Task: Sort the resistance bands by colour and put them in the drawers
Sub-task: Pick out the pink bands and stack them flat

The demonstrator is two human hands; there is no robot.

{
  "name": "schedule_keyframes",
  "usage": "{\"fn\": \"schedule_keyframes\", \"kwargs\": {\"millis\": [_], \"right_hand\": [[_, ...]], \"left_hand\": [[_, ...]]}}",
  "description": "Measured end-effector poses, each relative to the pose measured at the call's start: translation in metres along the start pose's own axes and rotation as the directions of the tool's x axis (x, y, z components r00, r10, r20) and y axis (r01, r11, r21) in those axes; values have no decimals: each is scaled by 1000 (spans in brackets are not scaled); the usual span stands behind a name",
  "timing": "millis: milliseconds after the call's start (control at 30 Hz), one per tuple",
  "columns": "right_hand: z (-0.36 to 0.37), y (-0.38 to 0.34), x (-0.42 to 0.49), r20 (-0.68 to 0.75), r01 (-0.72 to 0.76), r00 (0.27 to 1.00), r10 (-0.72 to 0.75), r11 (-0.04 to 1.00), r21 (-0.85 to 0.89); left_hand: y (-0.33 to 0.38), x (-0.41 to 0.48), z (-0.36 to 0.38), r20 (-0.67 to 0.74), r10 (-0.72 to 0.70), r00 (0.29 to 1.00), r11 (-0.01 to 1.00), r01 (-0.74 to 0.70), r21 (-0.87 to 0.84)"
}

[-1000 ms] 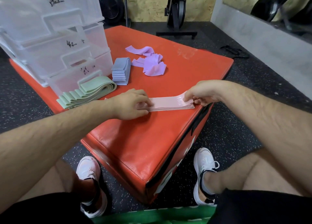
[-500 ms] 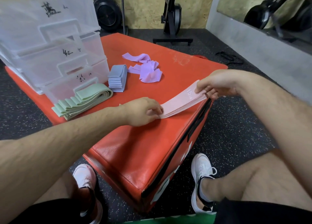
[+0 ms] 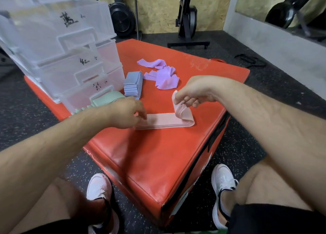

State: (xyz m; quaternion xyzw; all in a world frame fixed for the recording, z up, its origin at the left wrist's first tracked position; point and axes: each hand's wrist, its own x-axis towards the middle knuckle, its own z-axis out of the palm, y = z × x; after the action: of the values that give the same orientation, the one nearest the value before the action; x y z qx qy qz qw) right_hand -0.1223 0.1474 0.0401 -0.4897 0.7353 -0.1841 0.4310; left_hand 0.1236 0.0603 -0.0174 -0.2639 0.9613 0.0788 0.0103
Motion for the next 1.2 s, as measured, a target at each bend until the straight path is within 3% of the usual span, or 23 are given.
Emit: {"fn": "schedule_keyframes", "kwargs": {"millis": [100, 200, 400, 633, 733, 800, 867, 933, 967, 1067, 1200], "right_hand": [[20, -15, 10, 49, 10, 999, -9, 1000, -22], [44, -27, 19, 107, 16, 994, -10, 998, -58], [79, -43, 35, 34, 18, 999, -14, 992, -121], [81, -48, 41, 166, 44, 986, -26, 993, -106], [68, -43, 33, 211, 96, 975, -73, 990, -102], [57, -37, 26, 155, 149, 980, -125, 978, -149], [45, -27, 28, -9, 153, 986, -167, 925, -349], [36, -15, 29, -158, 22, 978, -138, 816, -577], [33, -8, 29, -174, -55, 983, -58, 811, -582], [36, 11, 23, -2, -168, 984, 178, 926, -338], [49, 21, 31, -48, -52, 998, 44, 982, -183]], "left_hand": [[-3, -13, 3, 87, -28, 996, 992, 38, -117], [-5, -16, 6, 72, -66, 995, 980, 78, -181], [-15, -19, 10, 10, -158, 987, 895, 147, -420], [-17, -19, 6, -148, -222, 964, 928, 162, -335], [-15, -18, 5, -229, -124, 966, 963, 62, -261], [-10, -15, 5, -215, -20, 976, 982, -22, -188], [-6, -11, 8, -144, 30, 989, 989, -50, -141], [-5, -6, 12, -82, 20, 996, 995, -28, -100], [-5, -4, 14, -77, 0, 997, 995, -8, -100], [-5, 2, 18, -116, -45, 992, 993, 32, -114], [-3, 6, 20, -114, -83, 990, 987, 66, -148]]}}
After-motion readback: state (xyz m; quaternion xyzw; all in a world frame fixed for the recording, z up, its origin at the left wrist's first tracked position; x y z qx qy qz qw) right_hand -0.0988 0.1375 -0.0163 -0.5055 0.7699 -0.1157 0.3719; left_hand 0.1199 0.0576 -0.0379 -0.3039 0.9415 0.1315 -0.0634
